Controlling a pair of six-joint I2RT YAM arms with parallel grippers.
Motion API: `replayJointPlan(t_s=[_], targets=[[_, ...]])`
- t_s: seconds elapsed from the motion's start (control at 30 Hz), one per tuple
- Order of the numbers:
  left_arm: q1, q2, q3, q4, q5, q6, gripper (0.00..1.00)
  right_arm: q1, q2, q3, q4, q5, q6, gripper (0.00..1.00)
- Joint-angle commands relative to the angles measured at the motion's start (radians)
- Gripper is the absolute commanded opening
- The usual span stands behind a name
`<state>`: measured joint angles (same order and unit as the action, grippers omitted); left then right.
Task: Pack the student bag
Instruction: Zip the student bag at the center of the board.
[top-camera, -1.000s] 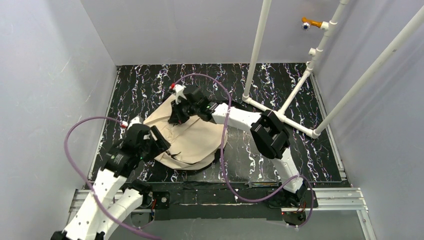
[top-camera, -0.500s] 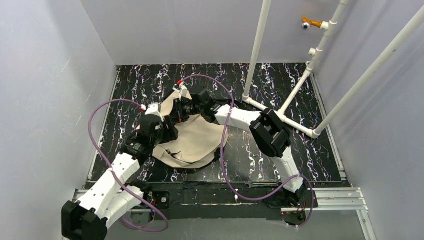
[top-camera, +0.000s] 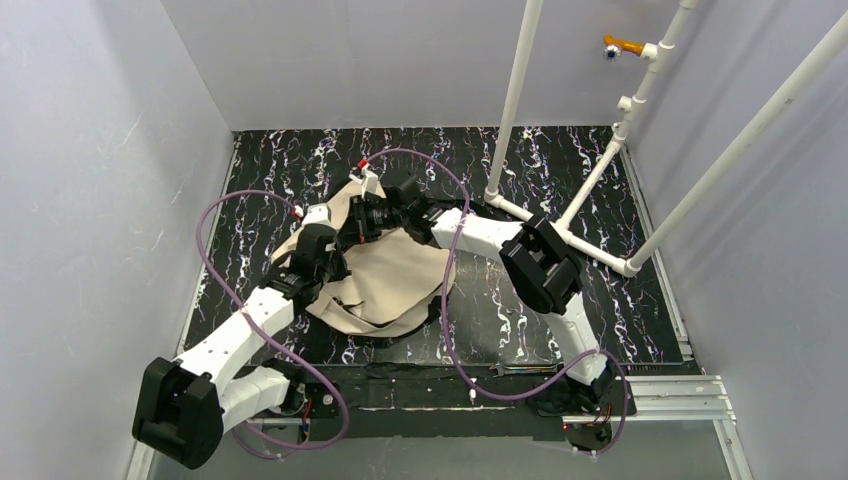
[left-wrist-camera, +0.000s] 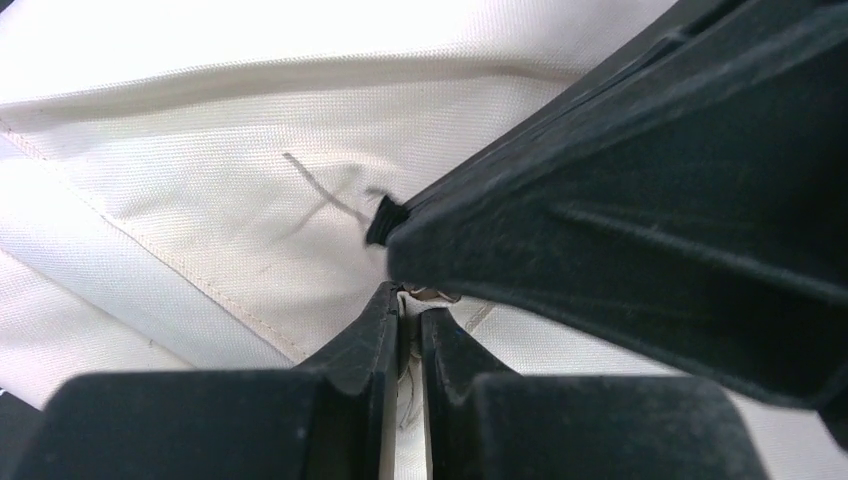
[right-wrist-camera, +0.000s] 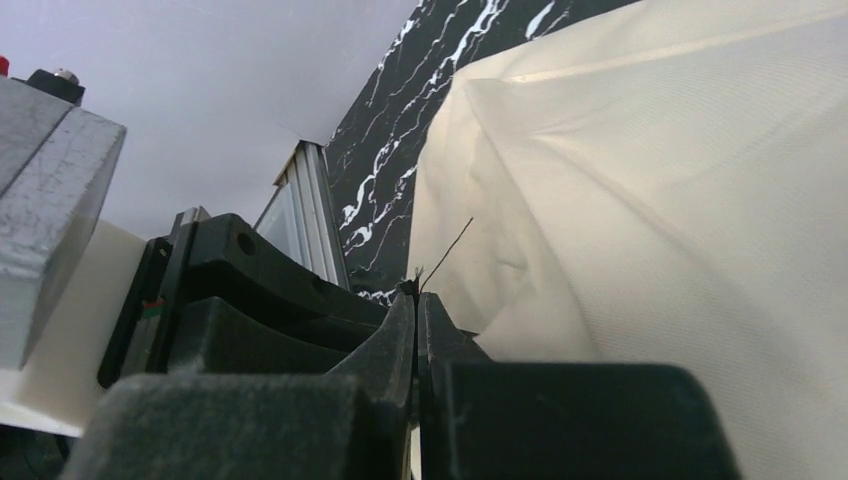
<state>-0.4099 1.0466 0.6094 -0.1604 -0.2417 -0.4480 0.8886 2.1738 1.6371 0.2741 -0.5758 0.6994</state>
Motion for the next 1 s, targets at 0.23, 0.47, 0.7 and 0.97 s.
replayJointPlan(t_s=[0.23, 0.47, 0.7, 0.97], targets=[[0.012, -0.212, -0.132, -0.160, -0.104, -0.120, 0.00, -0.234, -0.127, -0.040, 0.158, 0.004, 0.120, 0.01], [0.013, -0.283, -0.141, -0.212, -0.097, -0.133, 0.00, -0.353, -0.036, -0.022, 0.191, -0.021, 0.091, 0.01], [0.014, -0.207, -0.093, -0.188, -0.082, -0.090, 0.00, -0.344, 0.033, 0.078, -0.109, 0.055, -0.220, 0.01], [0.024, -0.212, -0.083, -0.230, -0.118, -0.131, 0.00, -0.305, 0.107, 0.178, -0.374, 0.361, -0.541, 0.01]])
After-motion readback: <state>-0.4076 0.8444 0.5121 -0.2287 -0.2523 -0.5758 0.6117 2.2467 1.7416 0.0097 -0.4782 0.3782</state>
